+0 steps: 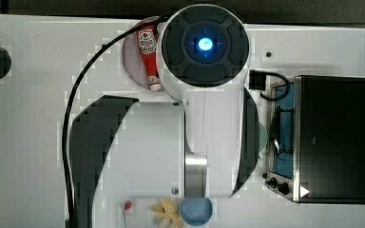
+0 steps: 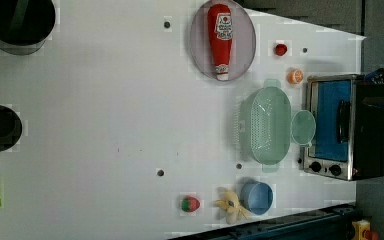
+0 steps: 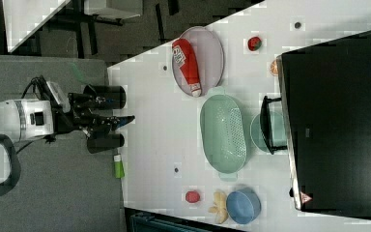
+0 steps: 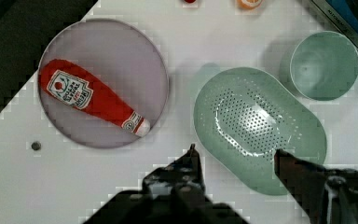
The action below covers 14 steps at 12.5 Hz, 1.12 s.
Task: Drag strainer right to left.
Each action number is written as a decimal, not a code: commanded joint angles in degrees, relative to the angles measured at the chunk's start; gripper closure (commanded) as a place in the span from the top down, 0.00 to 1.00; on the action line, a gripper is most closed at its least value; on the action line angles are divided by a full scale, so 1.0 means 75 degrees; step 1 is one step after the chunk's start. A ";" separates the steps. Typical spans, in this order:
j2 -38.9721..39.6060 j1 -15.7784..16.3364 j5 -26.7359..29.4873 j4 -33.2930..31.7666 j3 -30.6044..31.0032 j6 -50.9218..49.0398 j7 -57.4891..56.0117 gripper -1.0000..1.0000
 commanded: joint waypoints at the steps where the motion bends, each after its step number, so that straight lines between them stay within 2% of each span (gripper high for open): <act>1: -0.2242 -0.0261 0.0063 -0.0474 -0.0157 -0.1522 0.1112 0.80; 3: -0.2235 -0.0260 0.0063 -0.0587 -0.0155 -0.1521 0.1123 1.00; 7: -0.2077 -0.0258 0.0063 -0.1606 -0.0149 -0.1091 0.1414 1.00; 14: -0.0749 -0.0256 0.0063 -0.4154 -0.0074 0.2854 0.3370 1.00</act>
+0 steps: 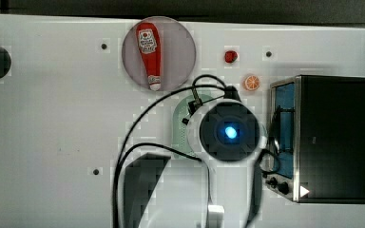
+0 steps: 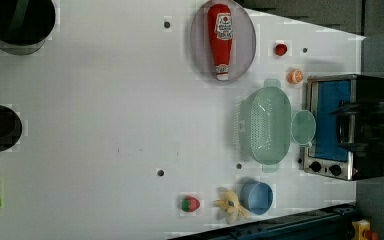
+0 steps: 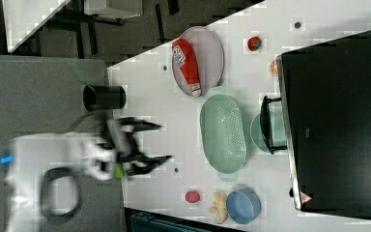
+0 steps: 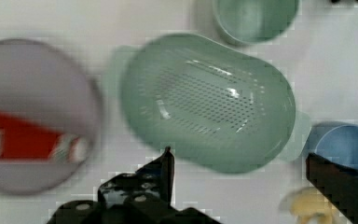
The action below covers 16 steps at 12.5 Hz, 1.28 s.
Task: Drag strainer right to left.
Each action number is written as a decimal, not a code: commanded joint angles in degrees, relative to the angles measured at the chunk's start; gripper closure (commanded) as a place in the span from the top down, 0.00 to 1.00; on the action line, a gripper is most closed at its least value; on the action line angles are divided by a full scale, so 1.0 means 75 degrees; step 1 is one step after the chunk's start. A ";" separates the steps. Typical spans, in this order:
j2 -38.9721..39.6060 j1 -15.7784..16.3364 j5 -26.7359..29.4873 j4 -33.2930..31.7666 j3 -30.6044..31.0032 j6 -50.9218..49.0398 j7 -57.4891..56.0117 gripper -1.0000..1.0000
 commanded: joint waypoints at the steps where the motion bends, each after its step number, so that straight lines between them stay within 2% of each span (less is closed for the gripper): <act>1: 0.0585 0.0022 0.0078 -0.0775 0.0207 0.1237 0.1302 1.00; 4: 0.1649 0.0055 0.0078 -0.1228 0.0314 0.2633 0.2019 1.00; 8: 0.2894 0.0241 0.0078 -0.1284 0.0410 0.4022 0.2663 1.00; 12: 0.3626 0.0362 0.0087 -0.1303 0.0402 0.4659 0.2681 1.00; 16: 0.3761 0.0657 0.0099 -0.1297 0.0415 0.4778 0.3316 1.00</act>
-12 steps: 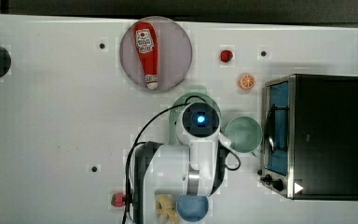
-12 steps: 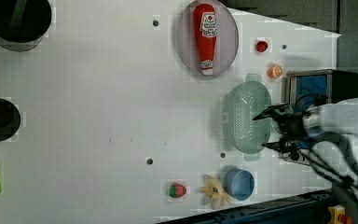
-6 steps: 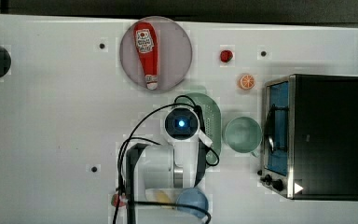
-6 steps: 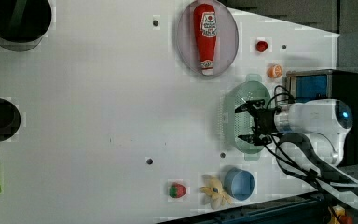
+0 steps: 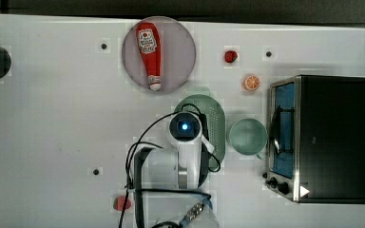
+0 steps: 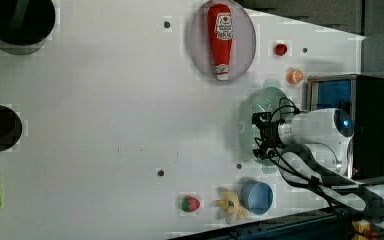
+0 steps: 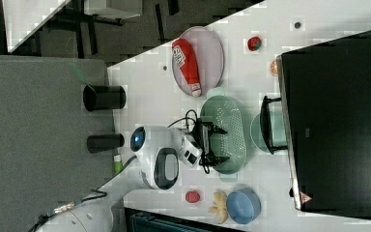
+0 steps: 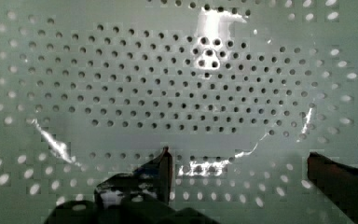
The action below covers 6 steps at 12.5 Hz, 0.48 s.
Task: Drag strainer right to left.
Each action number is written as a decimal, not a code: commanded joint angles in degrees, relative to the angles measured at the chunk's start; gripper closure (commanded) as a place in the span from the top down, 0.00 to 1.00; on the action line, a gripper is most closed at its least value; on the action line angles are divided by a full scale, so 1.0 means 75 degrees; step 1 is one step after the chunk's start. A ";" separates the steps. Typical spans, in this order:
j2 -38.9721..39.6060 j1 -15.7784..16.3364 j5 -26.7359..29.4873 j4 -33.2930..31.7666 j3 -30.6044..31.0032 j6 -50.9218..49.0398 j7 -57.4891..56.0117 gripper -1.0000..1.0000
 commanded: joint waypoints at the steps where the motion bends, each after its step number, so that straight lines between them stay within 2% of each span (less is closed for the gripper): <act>1: -0.0325 0.0330 0.0043 0.0165 0.0250 0.0096 0.1049 1.00; 6: -0.0293 0.1163 0.0045 0.0256 0.0314 0.0120 0.1463 1.00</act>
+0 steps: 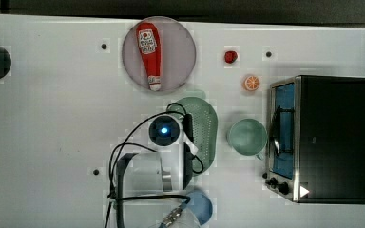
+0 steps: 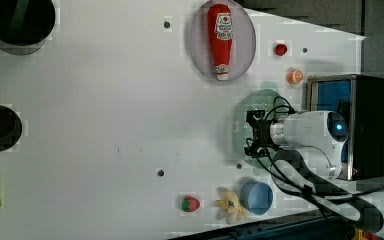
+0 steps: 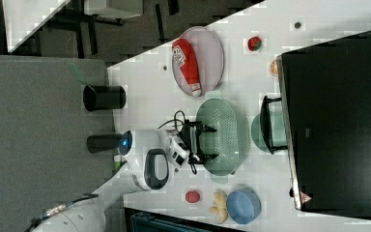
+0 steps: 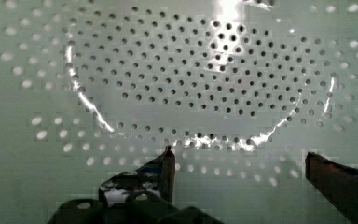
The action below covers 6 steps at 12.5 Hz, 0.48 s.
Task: Drag strainer right to left.
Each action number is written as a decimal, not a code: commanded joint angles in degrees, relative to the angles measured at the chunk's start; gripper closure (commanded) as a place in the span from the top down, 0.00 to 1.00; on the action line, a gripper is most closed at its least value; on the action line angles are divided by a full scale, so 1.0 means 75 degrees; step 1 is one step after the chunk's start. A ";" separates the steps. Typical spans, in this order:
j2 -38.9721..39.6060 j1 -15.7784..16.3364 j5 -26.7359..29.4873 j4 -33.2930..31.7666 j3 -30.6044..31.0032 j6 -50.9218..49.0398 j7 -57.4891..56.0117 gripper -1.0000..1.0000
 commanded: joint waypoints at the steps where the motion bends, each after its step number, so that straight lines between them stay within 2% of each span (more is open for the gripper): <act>1: -0.0098 0.0799 0.0072 0.0319 0.0115 -0.0100 0.0799 1.00; 6: 0.0298 0.1767 0.0073 0.0779 0.0130 -0.0101 0.1642 1.00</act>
